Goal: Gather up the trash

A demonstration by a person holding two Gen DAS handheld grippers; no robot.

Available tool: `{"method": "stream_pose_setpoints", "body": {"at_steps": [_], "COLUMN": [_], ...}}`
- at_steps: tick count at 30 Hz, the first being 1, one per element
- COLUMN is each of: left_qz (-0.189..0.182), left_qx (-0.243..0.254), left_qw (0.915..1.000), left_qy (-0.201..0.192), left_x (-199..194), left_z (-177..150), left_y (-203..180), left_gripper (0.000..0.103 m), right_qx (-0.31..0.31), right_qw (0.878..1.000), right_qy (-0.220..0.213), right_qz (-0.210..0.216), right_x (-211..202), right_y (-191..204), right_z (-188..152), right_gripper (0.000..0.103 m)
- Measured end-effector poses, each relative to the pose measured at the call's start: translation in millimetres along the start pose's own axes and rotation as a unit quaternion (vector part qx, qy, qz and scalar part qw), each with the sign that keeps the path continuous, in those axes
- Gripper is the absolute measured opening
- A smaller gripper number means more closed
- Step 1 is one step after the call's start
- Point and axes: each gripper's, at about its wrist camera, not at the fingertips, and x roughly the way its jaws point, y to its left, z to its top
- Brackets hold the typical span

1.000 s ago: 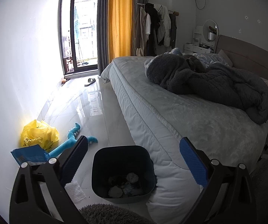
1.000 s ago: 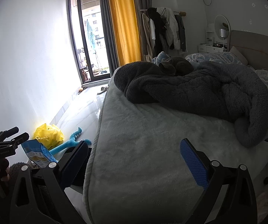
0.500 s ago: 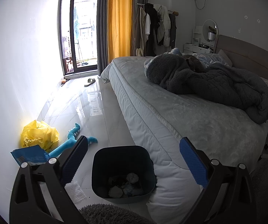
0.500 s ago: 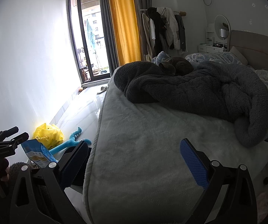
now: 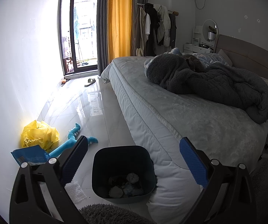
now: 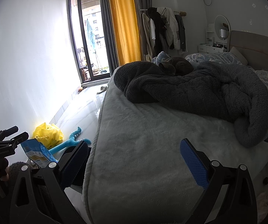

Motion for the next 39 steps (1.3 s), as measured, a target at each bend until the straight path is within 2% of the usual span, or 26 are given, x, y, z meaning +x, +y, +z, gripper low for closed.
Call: {"method": "stream_pose_setpoints", "body": {"at_steps": [39], "left_qz": [0.002], "left_qx": [0.001], "left_qw": [1.0], "left_qy": [0.002], "left_x": [0.9], "left_z": [0.3], "left_y": [2.6], "left_gripper": [0.1], "right_qx": [-0.001], "right_qw": [1.0], "right_qy": [0.0], "right_qz": [0.0], "right_x": [0.1], "right_y": [0.2], "right_z": [0.5], "right_gripper": [0.1]}}
